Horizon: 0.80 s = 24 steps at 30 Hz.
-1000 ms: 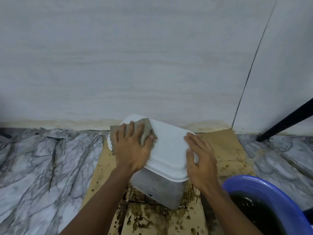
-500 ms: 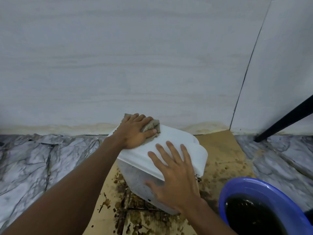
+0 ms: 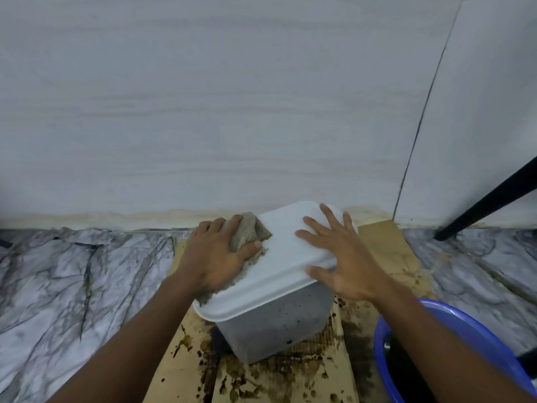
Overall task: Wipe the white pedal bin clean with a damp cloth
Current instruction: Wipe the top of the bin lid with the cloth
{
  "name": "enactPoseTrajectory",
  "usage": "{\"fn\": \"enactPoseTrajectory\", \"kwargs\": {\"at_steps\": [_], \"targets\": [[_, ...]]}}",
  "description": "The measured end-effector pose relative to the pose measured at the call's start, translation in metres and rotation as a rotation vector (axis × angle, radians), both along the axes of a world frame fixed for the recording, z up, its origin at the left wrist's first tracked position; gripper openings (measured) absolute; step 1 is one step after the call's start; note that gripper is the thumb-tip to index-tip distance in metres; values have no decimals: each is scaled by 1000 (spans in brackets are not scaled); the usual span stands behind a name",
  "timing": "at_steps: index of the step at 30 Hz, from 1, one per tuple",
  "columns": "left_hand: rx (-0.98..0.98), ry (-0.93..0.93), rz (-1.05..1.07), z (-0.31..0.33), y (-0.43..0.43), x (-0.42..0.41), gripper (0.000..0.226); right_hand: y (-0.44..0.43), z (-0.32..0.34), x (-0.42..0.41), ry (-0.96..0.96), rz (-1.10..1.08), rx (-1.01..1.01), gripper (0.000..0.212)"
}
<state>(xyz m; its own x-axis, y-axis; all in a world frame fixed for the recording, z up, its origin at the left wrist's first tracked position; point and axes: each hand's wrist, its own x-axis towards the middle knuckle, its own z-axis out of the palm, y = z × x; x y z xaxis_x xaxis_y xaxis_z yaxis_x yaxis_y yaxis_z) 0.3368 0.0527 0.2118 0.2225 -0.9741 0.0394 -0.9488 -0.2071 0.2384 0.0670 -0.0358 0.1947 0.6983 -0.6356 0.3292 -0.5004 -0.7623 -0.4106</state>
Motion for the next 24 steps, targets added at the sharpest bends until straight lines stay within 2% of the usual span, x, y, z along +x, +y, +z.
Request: {"fn": "enactPoseTrajectory", "kwargs": {"at_steps": [2,6,11,14,17,20,24], "targets": [[-21,51,36,4,-1,7,97,34,-9,25,-57,-145,0,70],[-20,32,82,5,-2,-2,99,59,-30,57,-23,-326,-34,61],[23,69,171,7,4,-32,96,0,-21,31,-57,-157,-15,55],[17,140,121,9,26,-79,80,-42,-2,10,-35,-215,90,52],[-63,292,-4,1,40,-93,80,-44,10,1,-8,-206,313,45],[-105,437,-84,-7,35,-87,90,-24,16,-2,-68,-245,505,53],[-130,445,-135,-7,30,-108,87,3,13,-7,-118,-408,568,69]]}}
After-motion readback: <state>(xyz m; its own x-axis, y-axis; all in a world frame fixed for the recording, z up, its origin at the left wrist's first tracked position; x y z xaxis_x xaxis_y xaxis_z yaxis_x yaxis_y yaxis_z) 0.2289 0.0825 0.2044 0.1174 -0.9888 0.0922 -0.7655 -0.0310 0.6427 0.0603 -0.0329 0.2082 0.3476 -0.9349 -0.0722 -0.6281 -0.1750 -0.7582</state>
